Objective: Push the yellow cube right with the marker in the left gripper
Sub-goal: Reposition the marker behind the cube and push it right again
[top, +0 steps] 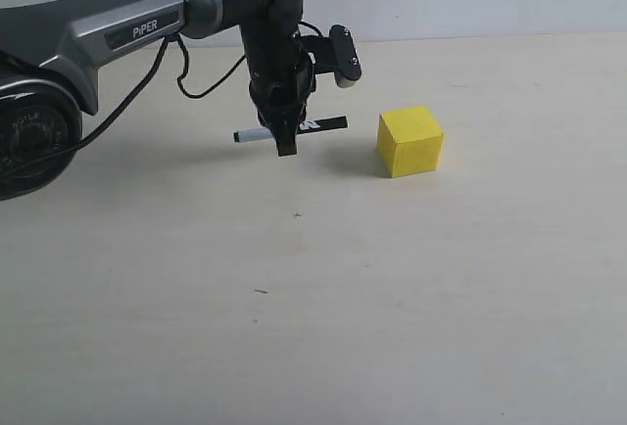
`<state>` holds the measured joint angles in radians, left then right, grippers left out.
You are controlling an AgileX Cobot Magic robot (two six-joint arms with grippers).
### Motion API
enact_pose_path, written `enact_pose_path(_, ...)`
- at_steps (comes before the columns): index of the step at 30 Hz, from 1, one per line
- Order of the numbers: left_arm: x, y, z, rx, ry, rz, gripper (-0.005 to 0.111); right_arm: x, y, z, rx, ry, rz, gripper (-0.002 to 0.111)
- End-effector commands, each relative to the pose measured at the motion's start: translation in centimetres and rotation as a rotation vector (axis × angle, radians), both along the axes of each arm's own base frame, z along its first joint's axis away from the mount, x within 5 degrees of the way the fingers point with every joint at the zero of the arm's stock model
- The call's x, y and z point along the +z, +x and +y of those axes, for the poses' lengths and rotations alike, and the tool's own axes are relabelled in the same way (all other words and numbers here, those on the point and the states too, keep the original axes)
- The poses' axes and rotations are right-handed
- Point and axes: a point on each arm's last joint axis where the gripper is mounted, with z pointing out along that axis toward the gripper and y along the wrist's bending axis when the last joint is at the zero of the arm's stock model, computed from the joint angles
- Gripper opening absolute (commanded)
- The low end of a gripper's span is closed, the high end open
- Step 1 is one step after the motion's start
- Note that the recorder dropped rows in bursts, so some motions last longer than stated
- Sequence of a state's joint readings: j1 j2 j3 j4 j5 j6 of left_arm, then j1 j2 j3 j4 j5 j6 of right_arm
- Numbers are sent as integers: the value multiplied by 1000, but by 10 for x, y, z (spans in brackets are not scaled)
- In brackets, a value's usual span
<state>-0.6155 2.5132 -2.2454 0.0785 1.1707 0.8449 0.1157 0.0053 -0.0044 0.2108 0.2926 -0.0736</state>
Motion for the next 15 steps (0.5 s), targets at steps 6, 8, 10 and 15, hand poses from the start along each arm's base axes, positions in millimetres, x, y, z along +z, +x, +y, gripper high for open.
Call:
enact_pose_path(6,-4,-13,-45,-83,-140,-114,0,-1,0,0,0,-4,-8,0)
enact_pose_path(8,-6,-14,-44,-104,-97,-123,0,-1,0,0,0,-4,-8,0)
enact_pose_path(10,-8,-13,-40,-105,-61,-114,0,-1,0,0,0,-4,-8,0)
enact_pose_path(15,-8,-6,-23,-73,-9,-86,0,-1,0,0,0,-4,-8,0)
